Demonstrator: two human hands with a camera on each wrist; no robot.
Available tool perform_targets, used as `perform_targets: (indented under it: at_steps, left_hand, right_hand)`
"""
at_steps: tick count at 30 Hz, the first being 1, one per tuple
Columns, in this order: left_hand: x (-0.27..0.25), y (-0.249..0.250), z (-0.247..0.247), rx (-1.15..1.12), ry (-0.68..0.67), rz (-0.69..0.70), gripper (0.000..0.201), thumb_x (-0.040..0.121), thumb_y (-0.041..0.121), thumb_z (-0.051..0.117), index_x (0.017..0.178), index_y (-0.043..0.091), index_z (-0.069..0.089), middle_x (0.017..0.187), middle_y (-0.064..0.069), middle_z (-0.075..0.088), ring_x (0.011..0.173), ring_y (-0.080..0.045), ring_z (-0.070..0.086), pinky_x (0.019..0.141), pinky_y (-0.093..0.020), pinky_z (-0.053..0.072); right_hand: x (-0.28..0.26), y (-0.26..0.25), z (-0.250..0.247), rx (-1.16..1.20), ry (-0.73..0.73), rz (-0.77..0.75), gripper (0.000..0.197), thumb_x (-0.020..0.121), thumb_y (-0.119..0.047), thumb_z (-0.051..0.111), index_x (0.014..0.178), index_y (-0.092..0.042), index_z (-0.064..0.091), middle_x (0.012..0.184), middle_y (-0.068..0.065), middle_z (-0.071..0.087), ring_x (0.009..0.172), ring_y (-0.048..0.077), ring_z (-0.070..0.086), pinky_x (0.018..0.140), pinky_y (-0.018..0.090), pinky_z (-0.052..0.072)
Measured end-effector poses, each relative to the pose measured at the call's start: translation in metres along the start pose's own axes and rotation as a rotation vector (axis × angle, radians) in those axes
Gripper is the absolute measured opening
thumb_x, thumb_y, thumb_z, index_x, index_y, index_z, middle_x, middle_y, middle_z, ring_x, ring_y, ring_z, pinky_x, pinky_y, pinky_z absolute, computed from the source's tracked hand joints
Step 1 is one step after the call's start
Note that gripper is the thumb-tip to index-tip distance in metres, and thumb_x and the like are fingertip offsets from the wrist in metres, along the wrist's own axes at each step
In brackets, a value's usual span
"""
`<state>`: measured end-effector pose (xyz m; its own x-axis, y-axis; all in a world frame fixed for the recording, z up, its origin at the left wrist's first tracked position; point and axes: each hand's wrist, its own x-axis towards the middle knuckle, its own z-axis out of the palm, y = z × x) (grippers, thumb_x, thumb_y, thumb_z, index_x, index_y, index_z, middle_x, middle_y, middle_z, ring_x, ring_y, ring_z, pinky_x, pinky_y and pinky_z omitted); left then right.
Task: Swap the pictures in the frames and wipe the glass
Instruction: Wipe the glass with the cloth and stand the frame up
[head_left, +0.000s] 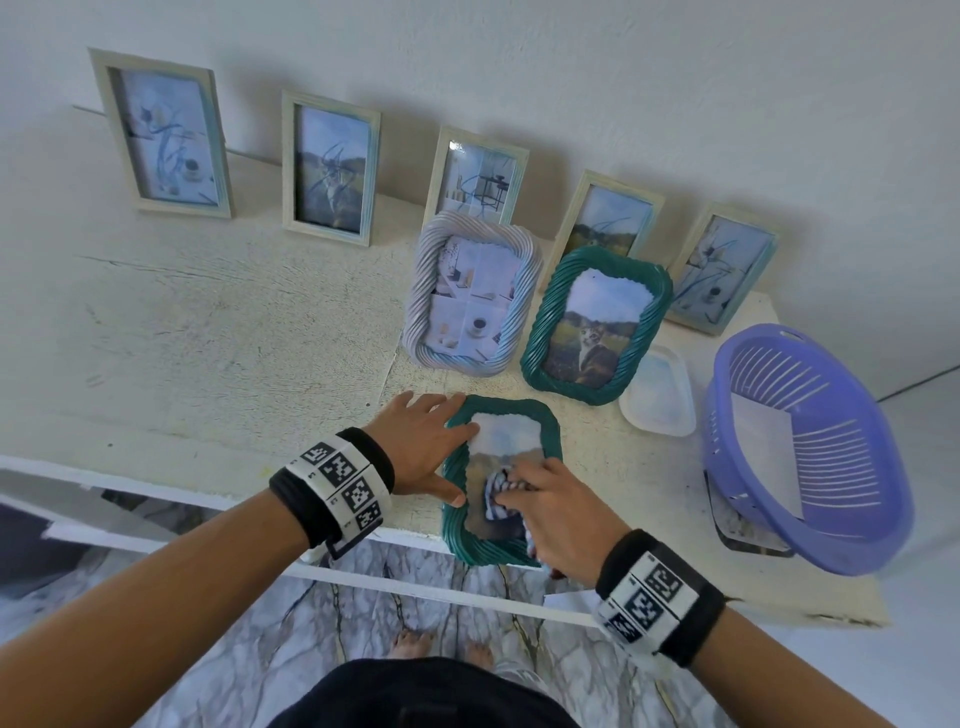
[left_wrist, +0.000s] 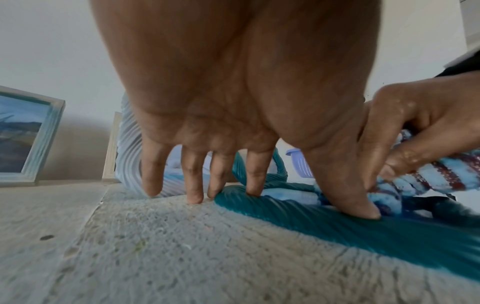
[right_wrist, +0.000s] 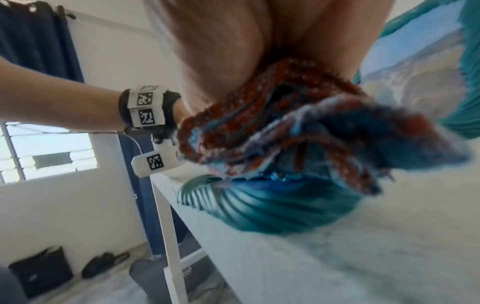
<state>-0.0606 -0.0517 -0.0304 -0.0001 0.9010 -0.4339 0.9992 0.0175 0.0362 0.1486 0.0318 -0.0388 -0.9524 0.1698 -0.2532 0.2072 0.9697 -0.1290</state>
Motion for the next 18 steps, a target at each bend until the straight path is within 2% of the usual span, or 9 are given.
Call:
perform_targets:
  at_steps: [1, 3, 6, 9, 12, 14, 16, 18]
  left_hand:
    - [0.0, 0.0, -0.001, 0.004, -0.003, 0.001, 0.094, 0.079, 0.077, 0.049, 0.151, 0.025, 0.019, 0.162, -0.013, 0.001, 0.147, -0.032, 0.013, 0.117, -0.053, 0.014]
    - [0.0, 0.0, -0.003, 0.014, -0.006, 0.002, 0.094, 0.079, 0.077, 0.049, 0.151, 0.026, 0.019, 0.162, -0.013, 0.001, 0.147, -0.032, 0.014, 0.116, -0.053, 0.014]
    - [0.0, 0.0, -0.002, 0.005, -0.007, -0.003, 0.096, 0.077, 0.079, 0.048, 0.151, 0.026, 0.019, 0.162, -0.012, 0.002, 0.146, -0.033, 0.015, 0.116, -0.053, 0.015]
    - [0.0, 0.001, -0.002, -0.002, -0.007, -0.01, 0.094, 0.077, 0.078, 0.049, 0.151, 0.027, 0.02, 0.163, -0.011, 0.002, 0.147, -0.031, 0.015, 0.116, -0.053, 0.014]
    - [0.0, 0.002, -0.005, -0.006, -0.009, -0.01, 0.092, 0.078, 0.076, 0.052, 0.15, 0.027, 0.022, 0.162, -0.011, 0.003, 0.147, -0.031, 0.016, 0.117, -0.053, 0.014]
    - [0.0, 0.002, -0.006, 0.002, -0.017, -0.012, 0.093, 0.077, 0.077, 0.052, 0.15, 0.027, 0.022, 0.162, -0.012, 0.005, 0.146, -0.032, 0.017, 0.116, -0.053, 0.014]
    - [-0.001, 0.002, -0.008, 0.009, -0.028, -0.011, 0.092, 0.078, 0.076, 0.052, 0.15, 0.027, 0.023, 0.162, -0.013, 0.005, 0.146, -0.033, 0.017, 0.116, -0.053, 0.014]
    - [-0.001, 0.003, -0.009, 0.013, -0.027, -0.014, 0.091, 0.078, 0.076, 0.052, 0.149, 0.027, 0.024, 0.162, -0.014, 0.006, 0.146, -0.033, 0.019, 0.116, -0.054, 0.014]
  right_hand:
    - [0.004, 0.006, 0.001, -0.022, 0.0, 0.019, 0.038, 0.074, -0.019, 0.07, 0.112, -0.019, 0.068, 0.119, 0.002, 0.062, 0.112, 0.021, 0.049, 0.09, 0.028, 0.027]
    - [0.02, 0.02, -0.001, -0.024, 0.018, 0.124, 0.039, 0.081, -0.014, 0.06, 0.119, -0.019, 0.063, 0.127, 0.003, 0.055, 0.112, 0.027, 0.047, 0.094, 0.032, 0.033]
    - [0.039, 0.028, -0.012, -0.063, 0.06, 0.214, 0.036, 0.078, -0.015, 0.061, 0.114, -0.019, 0.063, 0.12, 0.004, 0.054, 0.107, 0.028, 0.048, 0.09, 0.033, 0.033]
    - [0.027, 0.012, -0.006, -0.02, 0.071, 0.175, 0.035, 0.078, -0.015, 0.064, 0.113, -0.017, 0.067, 0.121, 0.007, 0.054, 0.104, 0.031, 0.048, 0.091, 0.034, 0.033]
    - [-0.002, -0.007, 0.007, -0.028, -0.044, 0.032, 0.041, 0.079, -0.023, 0.065, 0.12, -0.02, 0.061, 0.127, 0.005, 0.053, 0.113, 0.03, 0.045, 0.096, 0.038, 0.036]
    - [-0.01, -0.005, 0.008, -0.058, -0.101, -0.019, 0.039, 0.08, -0.019, 0.063, 0.118, -0.02, 0.06, 0.125, 0.005, 0.054, 0.111, 0.029, 0.047, 0.094, 0.039, 0.038]
    - [-0.006, 0.002, 0.0, -0.06, -0.078, 0.004, 0.037, 0.083, -0.015, 0.06, 0.119, -0.021, 0.06, 0.13, 0.007, 0.053, 0.111, 0.029, 0.047, 0.094, 0.038, 0.04]
    - [0.007, 0.014, -0.007, -0.091, -0.012, 0.067, 0.038, 0.087, -0.016, 0.057, 0.124, -0.021, 0.059, 0.134, 0.005, 0.05, 0.113, 0.027, 0.045, 0.096, 0.034, 0.034]
